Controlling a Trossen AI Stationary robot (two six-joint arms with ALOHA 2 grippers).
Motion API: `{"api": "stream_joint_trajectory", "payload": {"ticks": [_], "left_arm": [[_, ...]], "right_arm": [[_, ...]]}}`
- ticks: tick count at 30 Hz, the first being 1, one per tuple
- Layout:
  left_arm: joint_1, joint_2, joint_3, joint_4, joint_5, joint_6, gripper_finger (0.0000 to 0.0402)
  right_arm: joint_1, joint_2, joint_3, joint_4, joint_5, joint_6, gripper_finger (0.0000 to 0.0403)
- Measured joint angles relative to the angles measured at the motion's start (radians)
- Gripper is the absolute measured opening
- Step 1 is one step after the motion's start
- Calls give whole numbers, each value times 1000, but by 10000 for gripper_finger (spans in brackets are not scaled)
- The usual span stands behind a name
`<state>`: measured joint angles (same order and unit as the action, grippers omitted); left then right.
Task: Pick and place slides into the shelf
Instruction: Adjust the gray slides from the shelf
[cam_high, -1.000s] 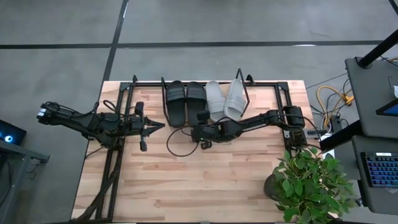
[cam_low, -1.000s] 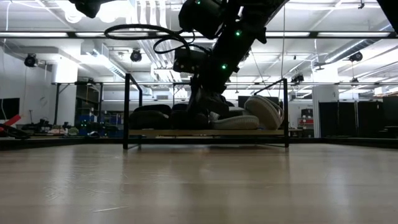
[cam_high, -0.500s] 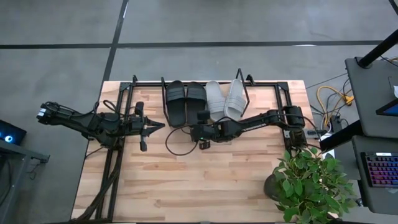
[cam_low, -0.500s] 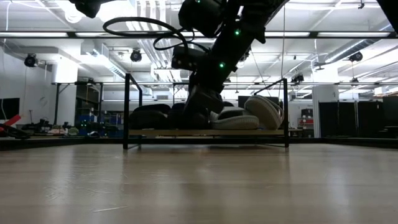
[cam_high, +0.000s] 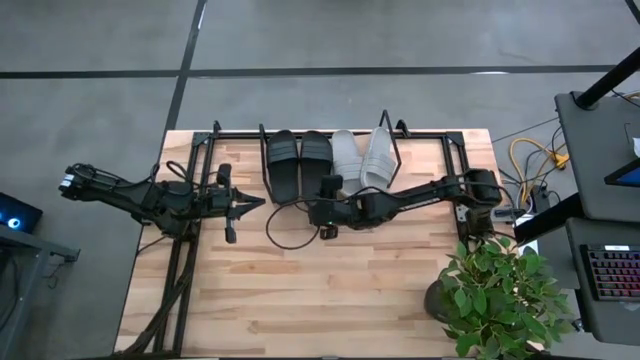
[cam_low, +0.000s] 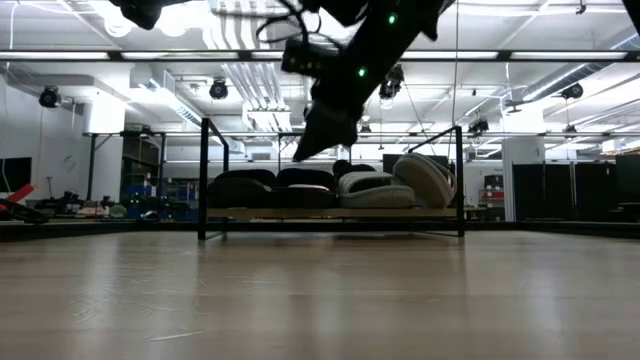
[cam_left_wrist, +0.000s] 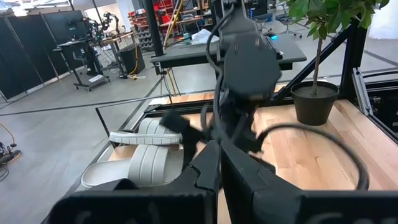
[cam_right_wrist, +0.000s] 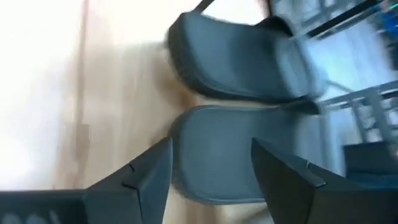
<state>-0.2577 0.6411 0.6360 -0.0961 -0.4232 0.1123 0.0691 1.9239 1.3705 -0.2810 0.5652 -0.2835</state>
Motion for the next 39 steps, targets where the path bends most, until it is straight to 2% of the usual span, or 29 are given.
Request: {"api": "stream_joint_trajectory", "payload": {"ticks": [5,9,15,18,22,24,28,33,39], "left_arm": [[0,0,-2,-1,1,0,0],[0,0,-2,-5,3,0,0],[0,1,-2,-2,4,0,0],[0,0,-2,-1,4,0,0],[0,0,-2,-1,5,-1,0],[0,0,-2,-1,6,-1,0],[0,0,-2,0,7,-1,0],[0,0,-2,1,7,-1,0],[0,2,-1,0,7,-1,0]], "right_arm": [[-8,-65,1,-157,89,-28,203],[-12,-72,1,-310,97,-26,193],[-9,-74,-1,-504,162,100,177],[-10,-74,-13,-500,143,128,171],[-8,-71,-28,-468,65,129,165],[-8,-71,-38,-464,86,130,162],[-19,-71,-55,-422,194,100,154],[-53,-70,-78,-328,188,41,144],[-86,-70,-93,-311,169,10,141]]}}
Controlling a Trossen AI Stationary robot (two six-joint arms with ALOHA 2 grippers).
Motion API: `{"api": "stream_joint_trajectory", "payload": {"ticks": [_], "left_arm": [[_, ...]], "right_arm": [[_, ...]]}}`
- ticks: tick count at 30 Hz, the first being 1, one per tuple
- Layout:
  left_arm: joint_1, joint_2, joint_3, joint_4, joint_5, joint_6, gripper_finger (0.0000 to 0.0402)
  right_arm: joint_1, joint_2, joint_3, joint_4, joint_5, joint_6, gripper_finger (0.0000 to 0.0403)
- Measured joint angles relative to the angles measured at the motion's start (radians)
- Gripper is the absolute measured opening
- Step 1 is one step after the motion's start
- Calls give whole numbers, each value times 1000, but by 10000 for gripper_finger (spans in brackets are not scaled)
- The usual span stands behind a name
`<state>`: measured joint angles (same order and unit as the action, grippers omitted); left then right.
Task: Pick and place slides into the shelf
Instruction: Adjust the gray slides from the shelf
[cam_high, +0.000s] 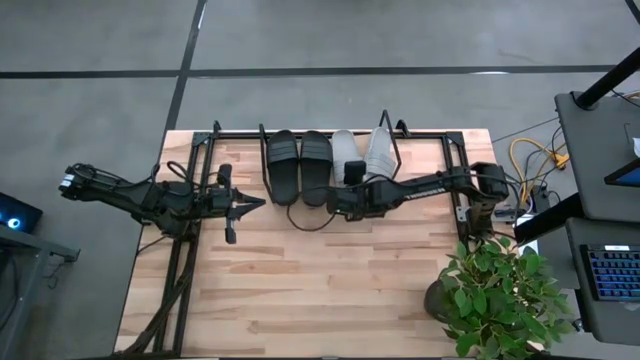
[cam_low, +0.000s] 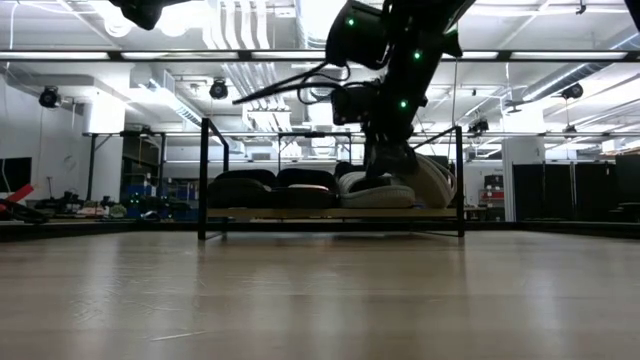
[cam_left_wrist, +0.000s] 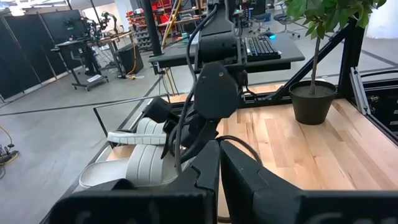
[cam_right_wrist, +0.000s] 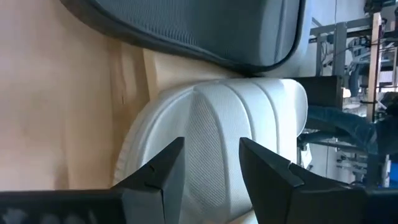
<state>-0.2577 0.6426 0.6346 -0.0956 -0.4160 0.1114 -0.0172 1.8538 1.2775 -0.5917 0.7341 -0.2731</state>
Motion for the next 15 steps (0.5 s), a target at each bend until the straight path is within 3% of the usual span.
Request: {"api": "stream_joint_trajectory", "payload": {"ticks": [15], "left_arm": [[0,0,0,1,0,0,0]], "right_arm": [[-54,0,-53,119,1,-36,123]]}}
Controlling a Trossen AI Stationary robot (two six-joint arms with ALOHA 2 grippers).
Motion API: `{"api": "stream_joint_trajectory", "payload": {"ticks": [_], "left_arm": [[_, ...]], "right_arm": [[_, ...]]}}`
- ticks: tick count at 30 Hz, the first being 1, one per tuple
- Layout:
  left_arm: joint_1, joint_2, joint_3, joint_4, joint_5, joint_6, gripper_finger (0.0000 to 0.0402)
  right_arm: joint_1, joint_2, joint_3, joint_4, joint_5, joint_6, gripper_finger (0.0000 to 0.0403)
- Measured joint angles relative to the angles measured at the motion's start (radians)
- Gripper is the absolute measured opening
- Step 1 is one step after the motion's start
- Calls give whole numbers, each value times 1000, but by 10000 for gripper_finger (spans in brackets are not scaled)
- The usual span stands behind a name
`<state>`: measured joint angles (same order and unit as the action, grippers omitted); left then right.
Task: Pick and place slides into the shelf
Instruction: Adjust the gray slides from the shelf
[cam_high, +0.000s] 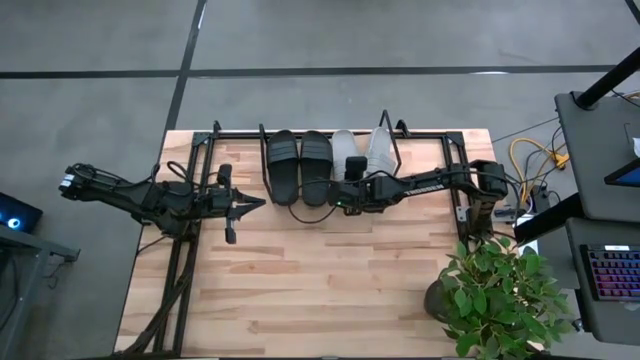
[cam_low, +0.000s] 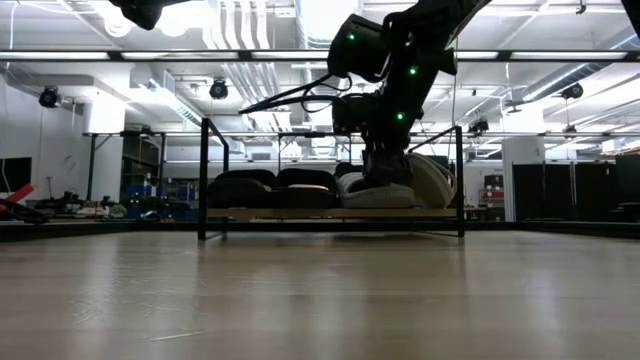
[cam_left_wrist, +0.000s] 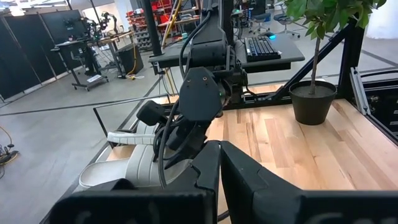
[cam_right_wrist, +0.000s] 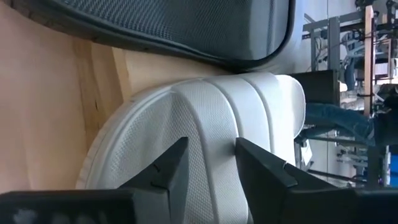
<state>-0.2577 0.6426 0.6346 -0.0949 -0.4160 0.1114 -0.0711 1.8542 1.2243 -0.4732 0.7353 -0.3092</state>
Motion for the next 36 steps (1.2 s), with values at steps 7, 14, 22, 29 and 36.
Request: {"api": "stream_joint_trajectory", "payload": {"ticks": [7,14,22,29,36], "left_arm": [[0,0,0,0,0,0,0],[0,0,0,0,0,0,0],[0,0,0,0,0,0,0],[0,0,0,1,0,0,0],[0,0,0,0,0,0,0]], "right_arm": [[1,0,0,18,-1,1,57],[1,0,0,41,-8,20,11],[1,1,9,44,-37,98,9],[6,1,9,55,-55,125,9],[23,1,10,66,-62,124,11]]}}
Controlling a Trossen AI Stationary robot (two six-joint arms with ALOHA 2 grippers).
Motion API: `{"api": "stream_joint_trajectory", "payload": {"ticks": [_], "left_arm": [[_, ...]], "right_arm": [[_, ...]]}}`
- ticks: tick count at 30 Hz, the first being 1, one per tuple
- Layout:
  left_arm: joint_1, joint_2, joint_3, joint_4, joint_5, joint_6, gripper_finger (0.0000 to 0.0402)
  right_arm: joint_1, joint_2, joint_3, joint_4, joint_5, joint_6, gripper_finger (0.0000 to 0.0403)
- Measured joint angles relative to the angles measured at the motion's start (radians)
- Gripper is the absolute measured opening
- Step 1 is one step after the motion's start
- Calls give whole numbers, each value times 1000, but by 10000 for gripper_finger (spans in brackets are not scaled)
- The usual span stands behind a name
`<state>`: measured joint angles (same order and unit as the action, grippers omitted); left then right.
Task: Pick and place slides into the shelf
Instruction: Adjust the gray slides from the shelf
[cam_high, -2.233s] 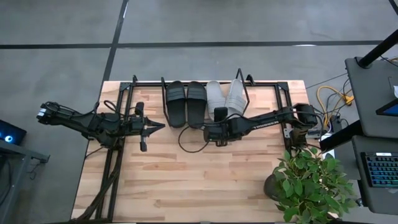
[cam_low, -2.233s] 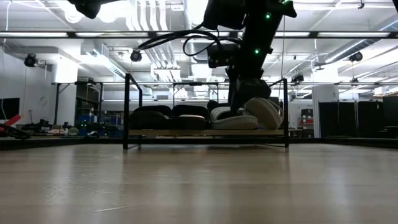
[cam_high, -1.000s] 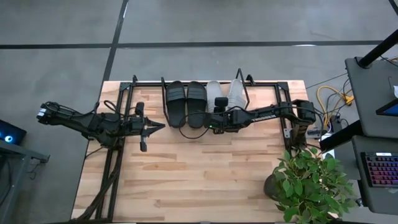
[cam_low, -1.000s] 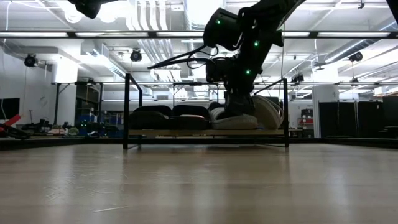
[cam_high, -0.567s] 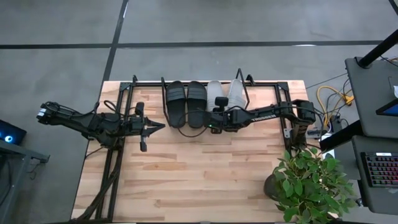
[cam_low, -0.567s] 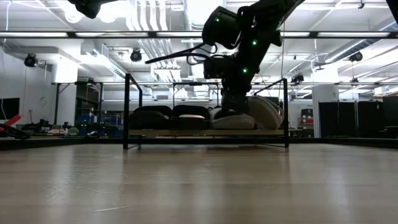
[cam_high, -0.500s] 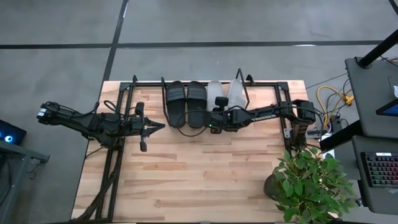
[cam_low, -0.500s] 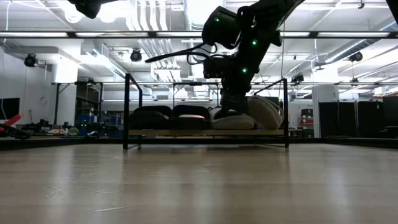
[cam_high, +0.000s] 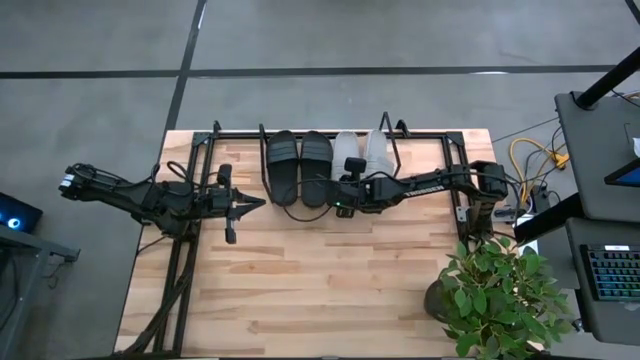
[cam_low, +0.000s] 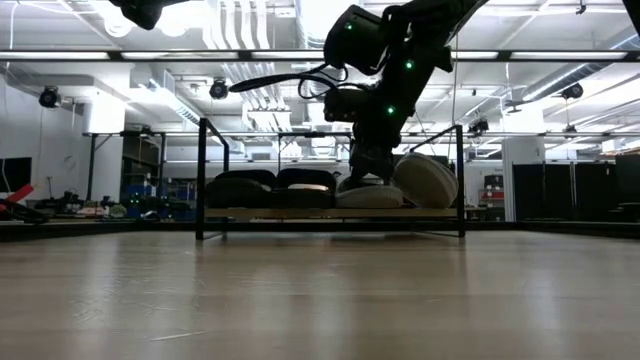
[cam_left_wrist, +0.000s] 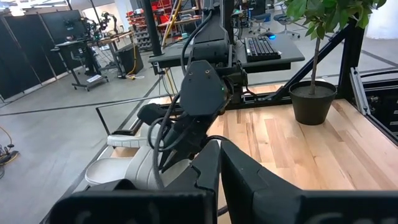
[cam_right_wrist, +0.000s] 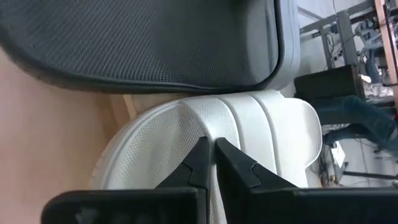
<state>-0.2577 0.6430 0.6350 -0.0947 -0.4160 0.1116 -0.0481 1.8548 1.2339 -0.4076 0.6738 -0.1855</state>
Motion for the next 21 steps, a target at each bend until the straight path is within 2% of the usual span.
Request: {"api": "stream_joint_trajectory", "payload": {"ticks": [3,8,11,14,17,21], "left_arm": [[0,0,0,0,0,0,0],[0,0,0,0,0,0,0],[0,0,0,0,0,0,0],[0,0,0,-1,0,0,0],[0,0,0,-2,0,0,0],[0,0,0,-3,0,0,0]], "right_arm": [[23,-10,0,2,-5,-13,27],[44,-31,12,2,-5,-8,76],[44,-36,39,-21,54,-4,106],[62,-40,77,-119,104,25,131],[82,-43,115,-267,106,106,150],[116,-55,152,-368,113,211,164]]}}
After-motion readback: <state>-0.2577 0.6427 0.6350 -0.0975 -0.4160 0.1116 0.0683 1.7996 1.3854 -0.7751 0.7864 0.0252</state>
